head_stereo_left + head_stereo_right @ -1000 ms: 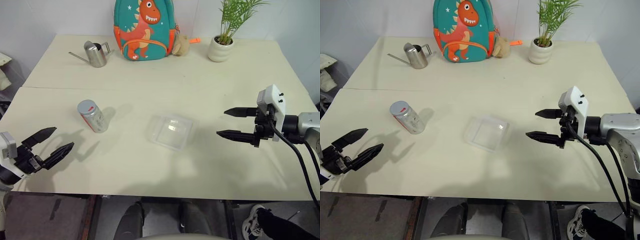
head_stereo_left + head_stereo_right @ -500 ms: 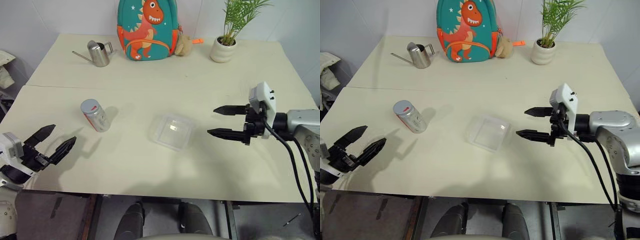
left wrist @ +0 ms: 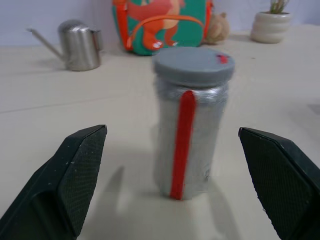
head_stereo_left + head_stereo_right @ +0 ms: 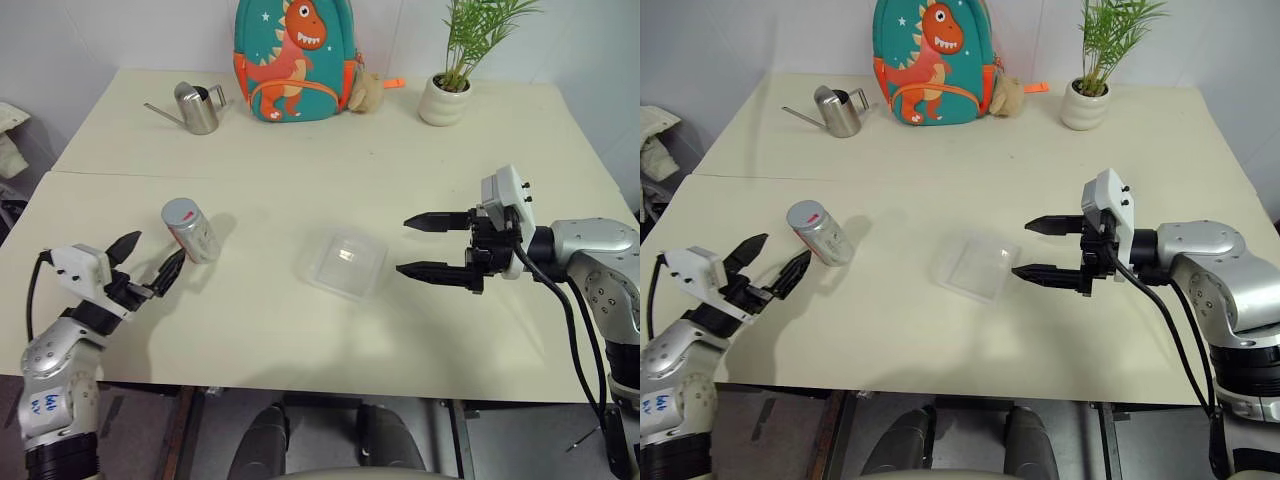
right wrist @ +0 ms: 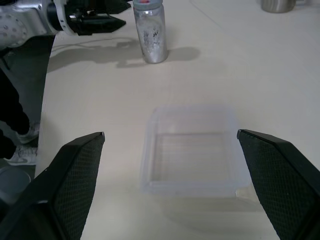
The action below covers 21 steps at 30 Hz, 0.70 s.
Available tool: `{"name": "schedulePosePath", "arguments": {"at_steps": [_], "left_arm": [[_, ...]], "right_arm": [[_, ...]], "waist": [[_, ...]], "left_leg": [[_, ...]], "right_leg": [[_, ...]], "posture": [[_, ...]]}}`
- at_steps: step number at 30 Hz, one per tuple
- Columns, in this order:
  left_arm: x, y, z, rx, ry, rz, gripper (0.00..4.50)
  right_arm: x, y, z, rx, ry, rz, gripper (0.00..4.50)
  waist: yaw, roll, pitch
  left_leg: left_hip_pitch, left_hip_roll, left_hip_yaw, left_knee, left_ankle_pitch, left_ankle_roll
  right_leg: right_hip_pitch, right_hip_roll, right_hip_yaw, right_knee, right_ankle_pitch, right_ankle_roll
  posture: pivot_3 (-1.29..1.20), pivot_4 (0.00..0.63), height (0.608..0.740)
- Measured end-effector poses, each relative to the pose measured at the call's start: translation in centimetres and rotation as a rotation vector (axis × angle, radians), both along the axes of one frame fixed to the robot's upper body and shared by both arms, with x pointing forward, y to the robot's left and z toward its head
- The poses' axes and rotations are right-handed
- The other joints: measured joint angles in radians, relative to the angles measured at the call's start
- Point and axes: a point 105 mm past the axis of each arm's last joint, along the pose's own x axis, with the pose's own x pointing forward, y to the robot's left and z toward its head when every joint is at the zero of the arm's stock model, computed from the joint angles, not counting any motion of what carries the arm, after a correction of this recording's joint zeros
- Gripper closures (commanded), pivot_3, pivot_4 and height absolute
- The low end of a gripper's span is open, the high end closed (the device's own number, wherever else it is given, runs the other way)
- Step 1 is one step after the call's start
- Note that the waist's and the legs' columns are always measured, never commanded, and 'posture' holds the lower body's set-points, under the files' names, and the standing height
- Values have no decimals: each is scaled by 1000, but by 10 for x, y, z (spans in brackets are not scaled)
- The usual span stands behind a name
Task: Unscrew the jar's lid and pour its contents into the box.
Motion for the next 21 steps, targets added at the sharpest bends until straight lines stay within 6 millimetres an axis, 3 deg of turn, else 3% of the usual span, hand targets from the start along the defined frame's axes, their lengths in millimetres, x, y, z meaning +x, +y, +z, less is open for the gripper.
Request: {"name": "schedulePosePath", "arguments": {"at_steps": [16, 21], "left_arm": [[44, -6, 8, -6, -40, -34, 0], [50, -16, 11, 1, -49, -92, 1187]], "right_arm": [[3, 5, -1, -1, -15, 0, 31], [4, 5, -1, 0, -18, -10, 0]], "waist": [[2, 0, 0], [-1, 0, 0]], "left_leg": [[0, 1, 2, 4, 0, 0], [0, 1, 3, 4, 0, 1]], "right_leg": [[0, 2, 4, -1, 4, 2], [0, 2, 5, -2, 4, 2]], "posture": [[0, 150, 740], [0, 150, 740]]}}
